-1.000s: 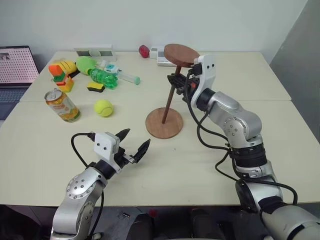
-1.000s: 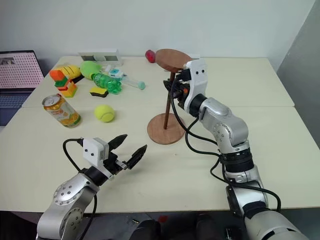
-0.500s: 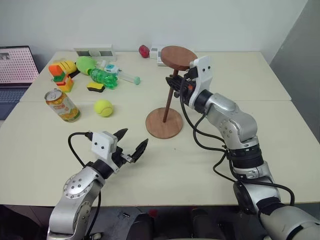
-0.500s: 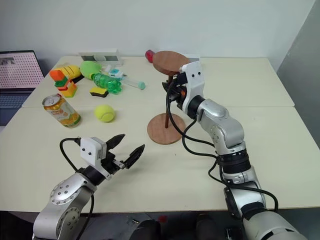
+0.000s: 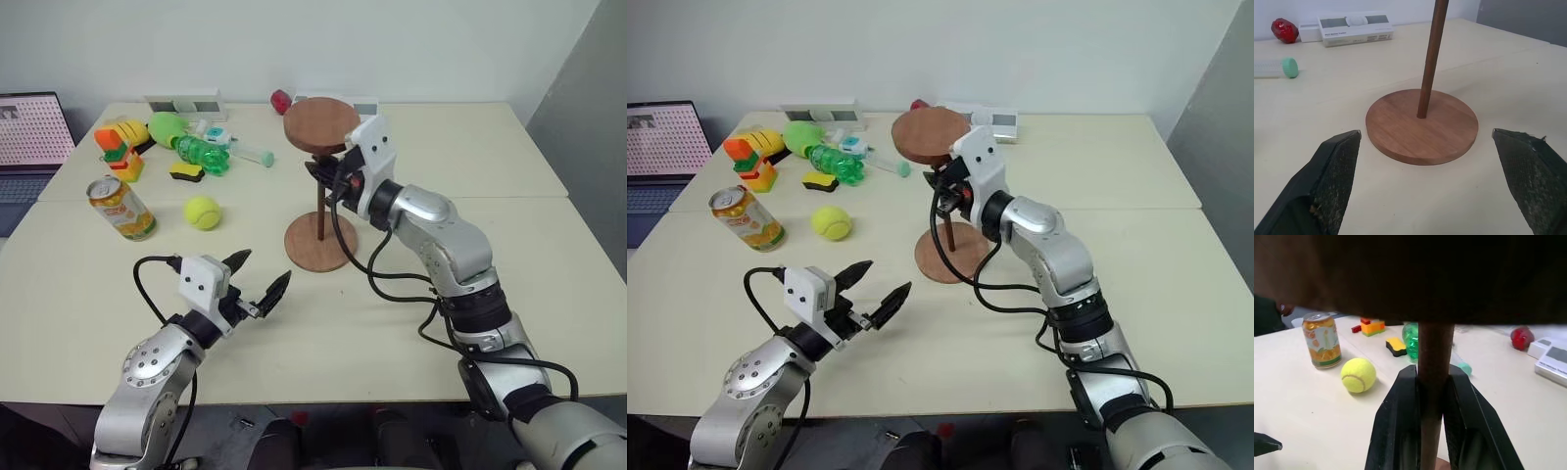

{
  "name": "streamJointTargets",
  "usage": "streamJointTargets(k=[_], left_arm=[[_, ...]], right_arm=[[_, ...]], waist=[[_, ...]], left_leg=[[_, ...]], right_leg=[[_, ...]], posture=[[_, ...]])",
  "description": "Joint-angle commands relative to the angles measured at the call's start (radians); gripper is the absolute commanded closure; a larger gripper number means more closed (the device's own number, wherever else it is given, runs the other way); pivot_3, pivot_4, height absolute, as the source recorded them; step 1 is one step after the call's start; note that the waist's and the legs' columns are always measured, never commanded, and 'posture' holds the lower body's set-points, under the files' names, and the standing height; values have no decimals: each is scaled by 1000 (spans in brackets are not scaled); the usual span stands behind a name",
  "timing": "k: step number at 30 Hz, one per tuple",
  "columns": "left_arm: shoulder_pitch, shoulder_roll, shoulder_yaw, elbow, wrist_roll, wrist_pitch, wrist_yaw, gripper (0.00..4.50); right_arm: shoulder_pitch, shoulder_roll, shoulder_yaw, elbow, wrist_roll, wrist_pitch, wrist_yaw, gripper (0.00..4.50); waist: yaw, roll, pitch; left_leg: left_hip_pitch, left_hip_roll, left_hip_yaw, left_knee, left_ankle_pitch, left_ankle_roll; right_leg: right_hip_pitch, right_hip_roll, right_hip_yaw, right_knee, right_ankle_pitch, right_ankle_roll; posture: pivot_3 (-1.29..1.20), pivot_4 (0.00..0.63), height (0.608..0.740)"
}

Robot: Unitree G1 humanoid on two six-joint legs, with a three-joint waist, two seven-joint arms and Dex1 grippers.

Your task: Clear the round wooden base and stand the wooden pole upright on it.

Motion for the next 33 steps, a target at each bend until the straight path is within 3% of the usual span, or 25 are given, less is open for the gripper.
streamJointTargets(k=[1,14,15,20,29,31,33], left_arm=[[15,-2,7,-51,-7,-20,5,0],[41,-15,8,-71,-4,-26,25,0],[41,-14,9,-69,-6,-26,23,0],[23,-2,19,-53,-10,-27,11,0],[-60,64,41,28,-20,3,-45,0],[-128,147,76,76,-67,53,-119,0],[-182,219,107,113,-113,105,-177,0]], right_arm=[[-23,14,42,91,-51,-11,26,4120],[-30,42,51,229,-110,-13,57,4120],[-25,42,48,225,-107,-8,62,3521],[-8,40,39,195,-100,11,81,2663],[85,-68,79,61,-99,119,184,471],[119,-149,67,12,-96,135,235,58],[149,-216,54,-37,-87,154,275,58]], waist=[[-1,0,0],[0,0,-5],[0,-1,-6],[-1,-2,-4],[1,-2,-4],[1,-2,-3],[6,-2,-2]], left_leg=[[0,0,0,0,0,0],[2,0,0,0,0,0],[3,0,-1,0,0,0],[-1,0,0,0,0,0],[-5,0,-1,0,0,0],[-5,0,0,0,0,0],[-6,0,-1,0,0,0]], right_leg=[[0,0,0,0,0,0],[2,0,0,0,0,0],[3,0,0,0,0,0],[-1,0,0,0,0,0],[-4,0,-1,-2,0,0],[-4,0,-1,-2,0,0],[-4,0,-2,-1,0,0]], posture=[[0,150,740],[0,150,740],[0,150,740],[0,150,740],[0,150,740],[0,150,740],[0,150,740]])
